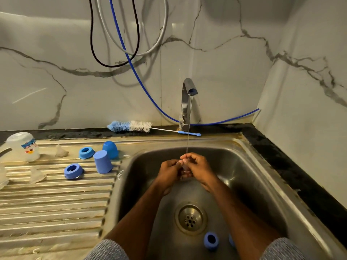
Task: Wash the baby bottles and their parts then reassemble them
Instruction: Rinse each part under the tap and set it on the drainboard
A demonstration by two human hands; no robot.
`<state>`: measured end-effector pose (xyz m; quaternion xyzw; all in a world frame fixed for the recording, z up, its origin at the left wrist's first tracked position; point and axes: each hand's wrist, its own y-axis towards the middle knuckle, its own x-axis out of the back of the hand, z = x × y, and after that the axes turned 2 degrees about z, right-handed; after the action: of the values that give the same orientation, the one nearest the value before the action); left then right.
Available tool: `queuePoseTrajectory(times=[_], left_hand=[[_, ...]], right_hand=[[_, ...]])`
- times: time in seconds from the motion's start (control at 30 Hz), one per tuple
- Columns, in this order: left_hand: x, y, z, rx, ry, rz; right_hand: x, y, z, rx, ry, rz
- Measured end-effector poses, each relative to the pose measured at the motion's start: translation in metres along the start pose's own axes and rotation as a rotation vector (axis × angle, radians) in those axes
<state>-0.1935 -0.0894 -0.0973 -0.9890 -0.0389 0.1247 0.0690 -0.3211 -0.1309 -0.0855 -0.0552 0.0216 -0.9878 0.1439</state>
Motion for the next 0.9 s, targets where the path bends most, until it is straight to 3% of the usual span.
queuePoseTrajectory(times=[0.1, 0.2, 0.4, 0.7, 0.9], left_hand=[[0.000, -0.001, -0.005, 0.009, -0.112, 0.050], [-0.003, -0.003, -0.007, -0.026, -0.135, 0.046], [-0.005, -0.001, -0.003, -0.248, 0.146, -0.011], [-0.007, 0.001, -0.010, -0.186, 0.043, -0.031], [-0.011, 0.005, -0.013, -0.129, 0.050, -0.105]], right_hand=[[0.002, -0.001, 0.002, 0.054, -0.023, 0.010], [0.001, 0.000, 0.003, 0.068, 0.025, -0.098], [-0.001, 0.004, 0.001, 0.060, 0.097, -0.197], [0.011, 0.008, 0.000, -0.063, 0.336, -0.123], [0.012, 0.012, -0.002, -0.061, 0.368, -0.052]])
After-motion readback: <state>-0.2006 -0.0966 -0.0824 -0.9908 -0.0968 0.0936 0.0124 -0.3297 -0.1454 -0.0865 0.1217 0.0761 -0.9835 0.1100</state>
